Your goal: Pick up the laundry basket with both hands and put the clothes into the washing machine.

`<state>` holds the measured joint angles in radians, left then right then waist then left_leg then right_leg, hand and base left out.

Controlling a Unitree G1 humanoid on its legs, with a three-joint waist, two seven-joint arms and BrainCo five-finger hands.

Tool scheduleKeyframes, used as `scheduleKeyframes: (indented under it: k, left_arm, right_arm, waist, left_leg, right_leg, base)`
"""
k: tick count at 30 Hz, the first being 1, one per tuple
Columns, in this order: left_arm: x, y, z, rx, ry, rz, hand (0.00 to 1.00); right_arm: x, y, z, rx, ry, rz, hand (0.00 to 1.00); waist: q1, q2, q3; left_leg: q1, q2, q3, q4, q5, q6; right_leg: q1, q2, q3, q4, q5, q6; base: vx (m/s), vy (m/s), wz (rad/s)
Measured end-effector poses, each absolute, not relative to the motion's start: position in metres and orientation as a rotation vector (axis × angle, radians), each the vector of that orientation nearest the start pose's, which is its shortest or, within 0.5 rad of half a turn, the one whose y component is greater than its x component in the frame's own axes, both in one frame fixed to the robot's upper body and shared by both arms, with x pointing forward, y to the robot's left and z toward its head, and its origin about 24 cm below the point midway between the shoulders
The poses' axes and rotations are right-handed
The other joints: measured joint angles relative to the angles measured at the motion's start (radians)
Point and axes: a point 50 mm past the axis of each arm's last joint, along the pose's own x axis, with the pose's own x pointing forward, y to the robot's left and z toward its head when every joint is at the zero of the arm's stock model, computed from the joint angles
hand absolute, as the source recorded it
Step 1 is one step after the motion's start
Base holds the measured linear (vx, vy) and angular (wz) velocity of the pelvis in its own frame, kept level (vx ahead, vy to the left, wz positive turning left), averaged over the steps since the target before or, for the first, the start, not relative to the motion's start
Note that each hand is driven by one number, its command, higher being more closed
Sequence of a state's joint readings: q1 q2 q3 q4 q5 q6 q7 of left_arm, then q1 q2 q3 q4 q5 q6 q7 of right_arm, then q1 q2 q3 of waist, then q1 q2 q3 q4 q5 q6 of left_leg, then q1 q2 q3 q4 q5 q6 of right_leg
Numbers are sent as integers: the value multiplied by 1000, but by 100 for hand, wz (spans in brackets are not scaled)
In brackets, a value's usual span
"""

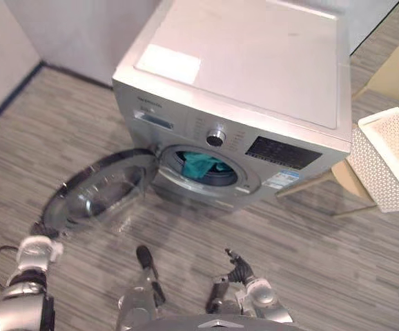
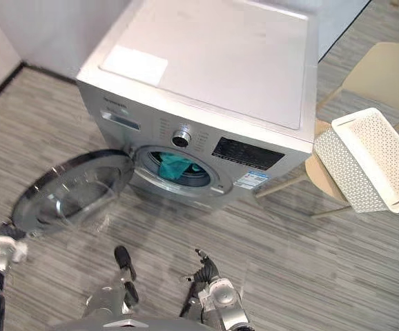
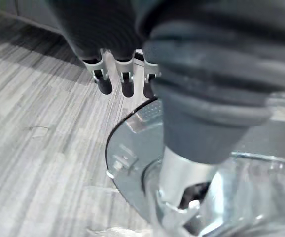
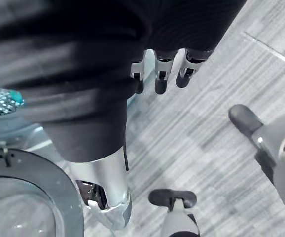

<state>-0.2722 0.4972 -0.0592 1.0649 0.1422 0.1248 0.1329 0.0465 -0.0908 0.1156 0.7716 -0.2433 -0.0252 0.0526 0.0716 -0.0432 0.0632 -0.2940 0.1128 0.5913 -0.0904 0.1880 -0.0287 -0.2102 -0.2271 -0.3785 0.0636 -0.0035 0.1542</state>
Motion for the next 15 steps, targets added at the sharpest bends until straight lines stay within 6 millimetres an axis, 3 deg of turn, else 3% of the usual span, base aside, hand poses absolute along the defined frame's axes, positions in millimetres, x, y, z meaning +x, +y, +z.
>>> scheduleKeyframes:
  k: [2, 4, 5, 6, 7, 8, 9, 10, 11, 12, 13, 14, 15]
  left_arm:
    - [218, 307, -78, 820, 916, 152, 0]
    - [224, 272, -90, 961, 908, -100, 0]
    - [217, 243, -105, 990, 932, -278, 0]
    - [208, 202, -120, 963, 923, -436, 0]
    - [206, 176, -124, 934, 898, -500, 0]
    - [211, 147, -123, 918, 843, -566, 0]
    - [216, 134, -120, 922, 809, -599, 0]
    - [229, 111, -111, 928, 731, -649, 0]
    - [238, 80, -100, 901, 638, -709, 0]
    - [246, 51, -87, 883, 539, -774, 0]
    - [247, 37, -82, 878, 500, -810, 0]
    - [247, 20, -76, 873, 457, -858, 0]
    - [246, -16, -60, 832, 361, -940, 0]
  right_arm:
    - [173, -155, -127, -348, 812, 237, 0]
    - [186, -146, -124, -370, 791, 269, 0]
    - [188, -137, -124, -363, 787, 278, 0]
    - [190, -141, -125, -389, 790, 273, 0]
    - [193, -142, -124, -398, 787, 270, 0]
    - [193, -134, -123, -384, 780, 283, 0]
    - [189, -130, -125, -373, 786, 286, 0]
    - [183, -121, -128, -342, 797, 292, 0]
    - [185, -121, -126, -348, 784, 297, 0]
    - [188, -120, -125, -355, 777, 298, 0]
    - [182, -121, -127, -354, 793, 299, 0]
    - [177, -126, -130, -353, 814, 288, 0]
    - [169, -138, -135, -361, 848, 260, 0]
  waist:
    - [-40, 10, -6]
    - [-107, 3, -9]
    - [-136, -36, -19]
    - [-112, -12, -24]
    - [-127, -15, -17]
    - [-161, -5, -24]
    - [-187, -25, -26]
    - [-225, -81, -44]
    - [-227, -44, -37]
    - [-228, -75, -28]
    - [-236, -84, -29]
    - [-253, -76, -31]
    - [-266, -68, -35]
  left_leg:
    - [2, -28, -7, 3, -7, -1]
    - [5, -62, 1, 5, -39, -14]
    - [-5, -89, 40, 95, -77, 58]
    - [32, -68, -1, 181, -168, 110]
    - [61, -90, 44, 155, -183, 92]
    - [101, -107, 99, 91, -170, 73]
    - [105, -125, 99, 68, -180, 45]
    - [59, -109, 93, 296, -233, 126]
    - [28, 32, 5, 571, -439, 91]
    - [59, 63, 76, 556, -509, 21]
    - [82, 55, 115, 522, -499, 14]
    - [89, 53, 127, 496, -489, -3]
    - [97, 50, 142, 447, -462, -3]
  right_leg:
    - [-3, -22, 21, 13, 0, 7]
    - [-7, -47, 72, 20, -10, 14]
    - [-27, -114, 104, 27, -10, 6]
    - [-36, -112, 166, 40, -20, 11]
    - [-30, -120, 208, 42, -23, 11]
    - [-32, -106, 210, 53, -32, 5]
    - [-36, -97, 219, 46, -44, -26]
    - [-67, -152, 249, 38, -42, -42]
    - [-100, -74, 270, 41, -50, -41]
    - [-115, -52, 330, 57, -2, -13]
    - [-107, -46, 341, 47, 24, -7]
    - [-90, -25, 338, 23, 45, 1]
    - [-60, 25, 340, -15, 73, 8]
  base:
    - [-61, 163, 21]
    - [-72, 202, 16]
    - [22, 207, -51]
    - [47, 208, -71]
    - [49, 143, -83]
    - [-41, 189, -23]
    - [-73, 283, -2]
    - [-127, 201, -73]
    - [-172, 191, -166]
    - [-162, 98, -205]
    - [-99, 110, -141]
    - [-29, 143, -82]
    - [-17, 136, -80]
